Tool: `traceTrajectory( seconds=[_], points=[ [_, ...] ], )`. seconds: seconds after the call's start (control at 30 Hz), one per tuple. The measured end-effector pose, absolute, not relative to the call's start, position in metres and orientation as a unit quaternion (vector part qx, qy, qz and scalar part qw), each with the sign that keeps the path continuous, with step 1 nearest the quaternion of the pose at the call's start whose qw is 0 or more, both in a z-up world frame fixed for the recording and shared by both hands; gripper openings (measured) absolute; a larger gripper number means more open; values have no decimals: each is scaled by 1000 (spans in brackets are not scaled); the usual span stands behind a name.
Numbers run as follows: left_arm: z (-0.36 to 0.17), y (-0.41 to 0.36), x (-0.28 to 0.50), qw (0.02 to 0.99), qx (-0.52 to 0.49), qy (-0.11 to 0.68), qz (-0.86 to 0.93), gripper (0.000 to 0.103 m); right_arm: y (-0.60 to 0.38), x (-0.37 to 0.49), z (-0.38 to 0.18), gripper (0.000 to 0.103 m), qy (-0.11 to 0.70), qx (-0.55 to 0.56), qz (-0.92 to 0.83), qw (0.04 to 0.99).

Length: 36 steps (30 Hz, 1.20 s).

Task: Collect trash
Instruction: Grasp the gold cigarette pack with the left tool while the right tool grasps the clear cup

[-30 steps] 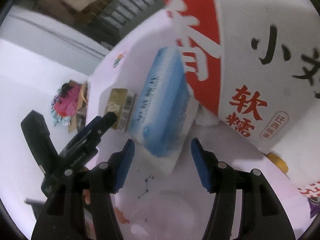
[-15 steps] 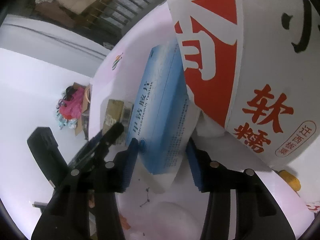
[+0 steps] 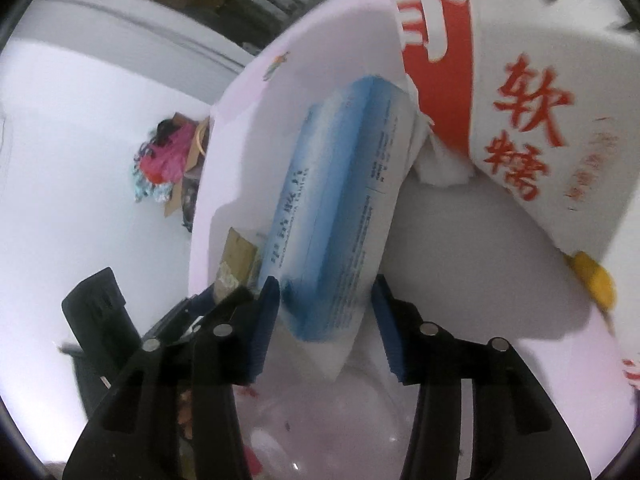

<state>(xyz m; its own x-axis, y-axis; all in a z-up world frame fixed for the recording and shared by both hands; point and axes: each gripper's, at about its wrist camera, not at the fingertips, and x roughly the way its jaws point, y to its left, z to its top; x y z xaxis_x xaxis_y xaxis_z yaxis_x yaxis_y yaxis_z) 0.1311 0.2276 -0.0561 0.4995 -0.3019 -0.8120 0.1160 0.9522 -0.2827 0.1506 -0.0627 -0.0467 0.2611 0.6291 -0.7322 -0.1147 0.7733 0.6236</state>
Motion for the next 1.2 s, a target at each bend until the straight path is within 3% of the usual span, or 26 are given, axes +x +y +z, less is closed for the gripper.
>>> traceTrajectory(
  seconds=[0.33,0.47,0.67,0.8,0.87,1.2],
  points=[
    [-56,230,75,855,-120,492,-110,58,-64,81,-15,71,502,100,287,810],
    [-53,234,61,847,-133,501,-117,73,-50,69,-14,75,480,50,299,823],
    [-42,239,57,859,-130,483,-108,75,-17,72,-23,78,469,-11,317,824],
    [-41,237,63,865,-120,476,-102,75,2,76,-38,78,476,-72,306,821],
    [-42,236,64,865,-118,477,-104,75,5,79,-45,69,482,-92,294,820],
    [-47,227,65,861,-112,482,-115,75,-20,86,-41,69,494,-79,250,829]
  ],
)
